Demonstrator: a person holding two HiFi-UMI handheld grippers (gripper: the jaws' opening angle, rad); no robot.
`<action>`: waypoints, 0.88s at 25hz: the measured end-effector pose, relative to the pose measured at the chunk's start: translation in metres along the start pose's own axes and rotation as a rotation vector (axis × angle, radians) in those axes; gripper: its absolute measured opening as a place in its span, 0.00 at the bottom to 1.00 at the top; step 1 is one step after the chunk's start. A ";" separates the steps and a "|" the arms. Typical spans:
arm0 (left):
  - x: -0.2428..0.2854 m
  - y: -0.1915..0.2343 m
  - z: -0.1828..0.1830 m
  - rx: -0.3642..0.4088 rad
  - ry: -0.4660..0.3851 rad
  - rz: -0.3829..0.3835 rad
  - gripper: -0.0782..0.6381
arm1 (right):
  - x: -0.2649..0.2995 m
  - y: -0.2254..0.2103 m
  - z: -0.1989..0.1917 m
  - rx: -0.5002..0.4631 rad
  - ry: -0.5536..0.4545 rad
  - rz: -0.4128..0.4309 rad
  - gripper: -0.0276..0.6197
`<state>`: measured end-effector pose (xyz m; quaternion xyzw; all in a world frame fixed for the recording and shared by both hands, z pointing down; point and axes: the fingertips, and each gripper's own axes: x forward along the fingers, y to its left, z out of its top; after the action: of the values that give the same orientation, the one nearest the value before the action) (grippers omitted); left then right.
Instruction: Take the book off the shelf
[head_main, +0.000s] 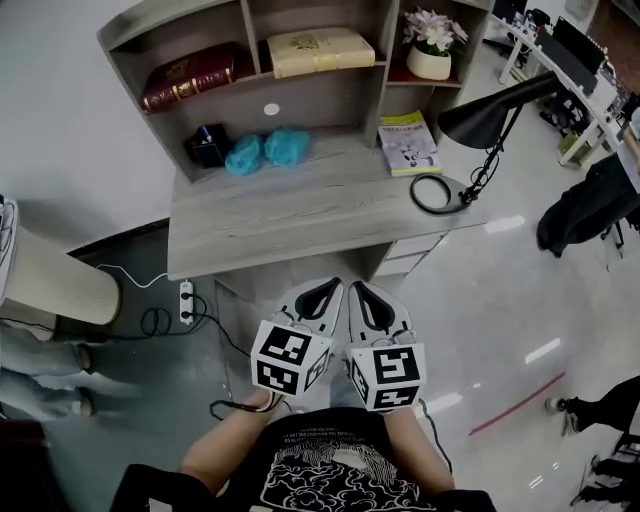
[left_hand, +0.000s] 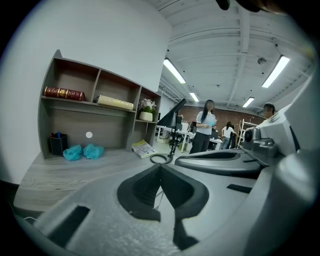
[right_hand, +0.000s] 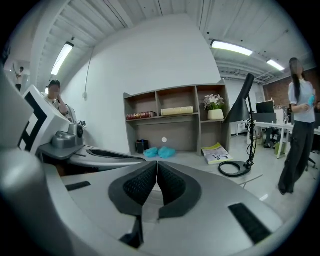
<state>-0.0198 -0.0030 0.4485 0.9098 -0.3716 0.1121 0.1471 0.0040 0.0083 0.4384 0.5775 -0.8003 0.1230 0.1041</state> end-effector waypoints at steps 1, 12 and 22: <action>0.011 0.002 0.004 -0.006 0.003 0.007 0.12 | 0.007 -0.009 0.003 -0.001 0.004 0.007 0.07; 0.101 0.016 0.040 -0.043 0.006 0.087 0.12 | 0.060 -0.090 0.028 0.018 0.016 0.092 0.07; 0.127 0.035 0.069 -0.107 -0.043 0.143 0.12 | 0.088 -0.111 0.057 -0.002 -0.013 0.163 0.07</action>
<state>0.0511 -0.1329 0.4301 0.8740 -0.4441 0.0828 0.1789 0.0807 -0.1222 0.4201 0.5110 -0.8455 0.1265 0.0894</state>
